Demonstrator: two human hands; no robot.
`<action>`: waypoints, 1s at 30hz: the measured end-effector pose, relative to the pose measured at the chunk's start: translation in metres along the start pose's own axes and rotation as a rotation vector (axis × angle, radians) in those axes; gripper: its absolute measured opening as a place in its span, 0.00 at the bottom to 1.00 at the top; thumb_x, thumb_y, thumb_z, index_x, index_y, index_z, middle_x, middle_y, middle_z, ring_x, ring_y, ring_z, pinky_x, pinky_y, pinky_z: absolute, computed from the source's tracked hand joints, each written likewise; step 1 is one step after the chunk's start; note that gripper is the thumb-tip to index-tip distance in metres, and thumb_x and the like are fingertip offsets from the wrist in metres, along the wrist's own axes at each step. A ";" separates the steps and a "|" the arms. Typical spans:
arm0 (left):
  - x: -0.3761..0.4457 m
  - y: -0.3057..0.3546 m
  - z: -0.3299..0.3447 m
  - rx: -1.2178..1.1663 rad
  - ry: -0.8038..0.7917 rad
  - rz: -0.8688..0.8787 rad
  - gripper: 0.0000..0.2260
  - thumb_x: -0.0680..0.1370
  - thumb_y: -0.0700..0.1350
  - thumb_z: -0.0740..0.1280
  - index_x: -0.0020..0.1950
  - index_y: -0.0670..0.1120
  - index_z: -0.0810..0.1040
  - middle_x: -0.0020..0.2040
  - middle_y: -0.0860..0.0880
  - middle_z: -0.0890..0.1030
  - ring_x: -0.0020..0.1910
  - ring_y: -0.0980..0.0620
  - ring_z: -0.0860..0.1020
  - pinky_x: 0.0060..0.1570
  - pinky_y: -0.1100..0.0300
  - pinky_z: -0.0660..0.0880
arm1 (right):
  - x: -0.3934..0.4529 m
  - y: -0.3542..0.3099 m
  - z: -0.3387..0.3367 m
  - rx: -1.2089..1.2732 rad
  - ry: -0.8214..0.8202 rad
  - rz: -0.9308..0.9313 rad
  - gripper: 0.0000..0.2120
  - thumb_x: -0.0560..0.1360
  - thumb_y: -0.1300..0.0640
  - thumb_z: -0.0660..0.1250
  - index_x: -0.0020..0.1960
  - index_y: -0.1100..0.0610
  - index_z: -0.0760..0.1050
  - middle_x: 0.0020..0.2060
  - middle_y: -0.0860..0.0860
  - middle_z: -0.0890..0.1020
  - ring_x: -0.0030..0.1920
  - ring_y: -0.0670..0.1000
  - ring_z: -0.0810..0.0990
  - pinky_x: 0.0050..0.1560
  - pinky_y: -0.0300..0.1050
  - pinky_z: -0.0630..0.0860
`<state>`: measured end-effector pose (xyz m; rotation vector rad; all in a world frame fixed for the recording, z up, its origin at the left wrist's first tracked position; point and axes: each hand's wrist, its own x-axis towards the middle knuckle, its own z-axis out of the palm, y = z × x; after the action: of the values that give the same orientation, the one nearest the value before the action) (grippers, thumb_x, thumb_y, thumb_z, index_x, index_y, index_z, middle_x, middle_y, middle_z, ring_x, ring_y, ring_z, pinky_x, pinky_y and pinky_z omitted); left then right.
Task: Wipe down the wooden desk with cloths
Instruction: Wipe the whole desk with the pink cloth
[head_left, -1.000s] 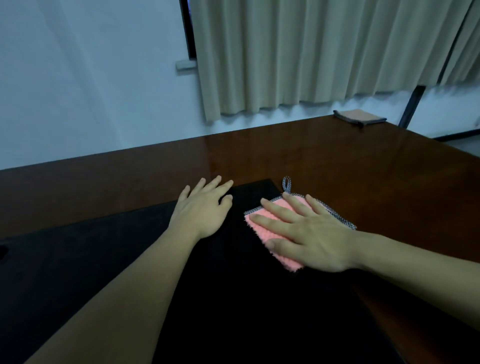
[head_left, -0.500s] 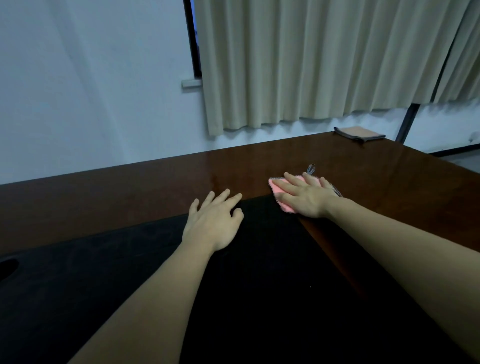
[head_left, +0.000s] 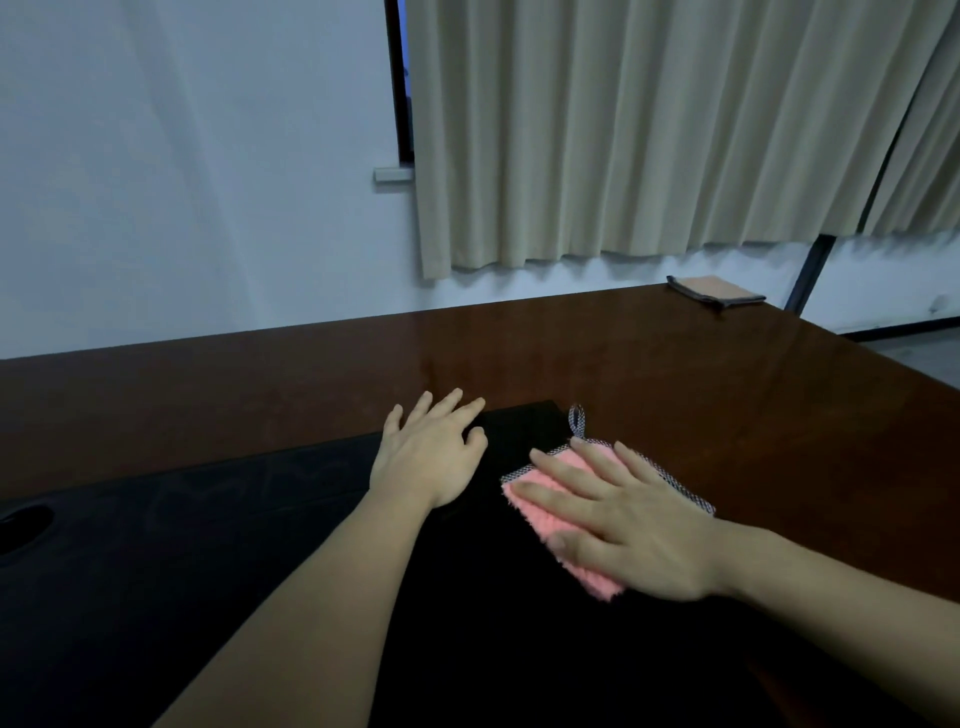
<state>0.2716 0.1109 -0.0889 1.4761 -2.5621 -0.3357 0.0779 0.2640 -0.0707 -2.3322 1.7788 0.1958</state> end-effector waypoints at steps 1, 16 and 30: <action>0.000 -0.001 0.001 0.000 0.005 -0.001 0.23 0.85 0.56 0.49 0.82 0.61 0.56 0.83 0.57 0.51 0.82 0.51 0.47 0.79 0.45 0.42 | 0.003 0.001 0.000 0.001 0.005 0.012 0.29 0.71 0.24 0.29 0.71 0.22 0.29 0.77 0.35 0.31 0.78 0.51 0.28 0.77 0.60 0.29; -0.036 -0.034 -0.027 -0.081 0.073 -0.004 0.22 0.86 0.55 0.53 0.81 0.60 0.60 0.82 0.57 0.55 0.82 0.52 0.49 0.79 0.44 0.42 | 0.098 0.013 -0.022 0.031 0.028 0.280 0.27 0.83 0.35 0.41 0.80 0.33 0.38 0.81 0.41 0.38 0.81 0.59 0.37 0.77 0.68 0.38; -0.094 -0.103 -0.038 -0.003 -0.044 -0.142 0.22 0.86 0.59 0.50 0.81 0.63 0.56 0.83 0.58 0.51 0.82 0.49 0.47 0.79 0.40 0.41 | 0.075 -0.038 -0.013 0.003 0.041 0.126 0.30 0.78 0.29 0.35 0.78 0.30 0.37 0.80 0.40 0.38 0.81 0.56 0.38 0.78 0.65 0.36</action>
<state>0.4133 0.1385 -0.0835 1.6718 -2.4942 -0.3947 0.1339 0.2001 -0.0725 -2.2388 1.9461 0.1647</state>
